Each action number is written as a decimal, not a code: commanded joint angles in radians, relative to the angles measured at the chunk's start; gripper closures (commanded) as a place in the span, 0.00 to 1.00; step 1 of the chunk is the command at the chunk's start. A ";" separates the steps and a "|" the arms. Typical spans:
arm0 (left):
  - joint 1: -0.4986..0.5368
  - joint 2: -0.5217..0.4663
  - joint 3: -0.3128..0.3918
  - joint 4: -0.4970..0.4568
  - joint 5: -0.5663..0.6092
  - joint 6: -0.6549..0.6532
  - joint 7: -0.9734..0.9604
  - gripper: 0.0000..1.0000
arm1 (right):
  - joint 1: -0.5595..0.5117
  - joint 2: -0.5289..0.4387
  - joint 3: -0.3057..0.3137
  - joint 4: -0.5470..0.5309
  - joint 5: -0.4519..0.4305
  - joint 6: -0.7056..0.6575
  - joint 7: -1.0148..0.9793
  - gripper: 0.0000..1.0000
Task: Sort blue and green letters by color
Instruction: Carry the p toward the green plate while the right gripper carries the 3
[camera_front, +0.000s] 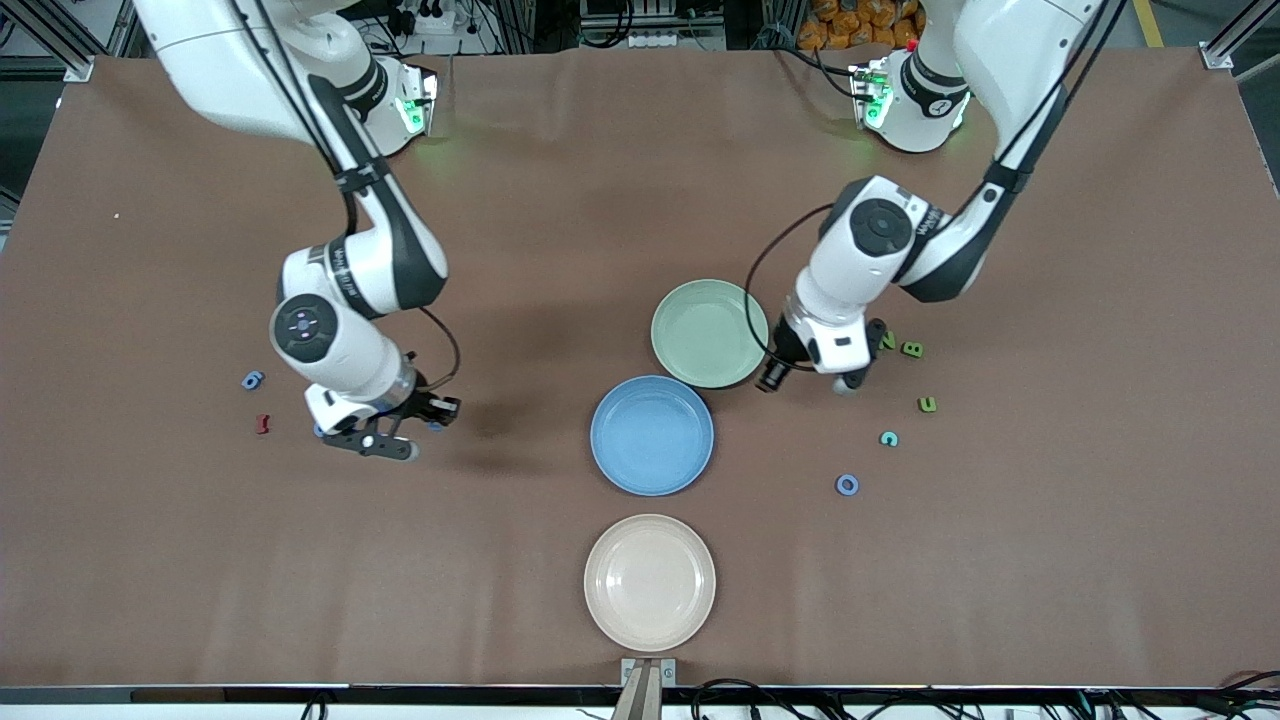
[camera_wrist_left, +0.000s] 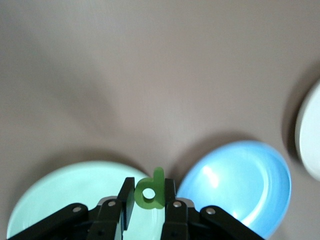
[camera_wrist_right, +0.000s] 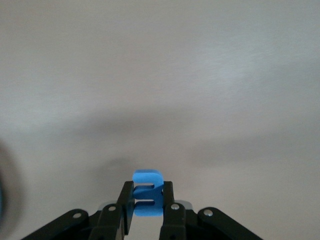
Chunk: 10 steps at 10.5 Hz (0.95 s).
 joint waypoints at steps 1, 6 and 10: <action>-0.018 -0.002 -0.094 -0.006 -0.034 -0.009 -0.027 1.00 | 0.111 0.097 -0.005 0.167 0.043 -0.015 0.136 0.91; -0.136 0.055 -0.094 -0.009 -0.026 -0.011 -0.051 1.00 | 0.223 0.190 -0.005 0.313 0.087 0.006 0.205 0.92; -0.124 0.075 -0.089 -0.018 0.050 -0.012 -0.050 0.00 | 0.301 0.214 -0.005 0.323 0.092 0.149 0.211 0.91</action>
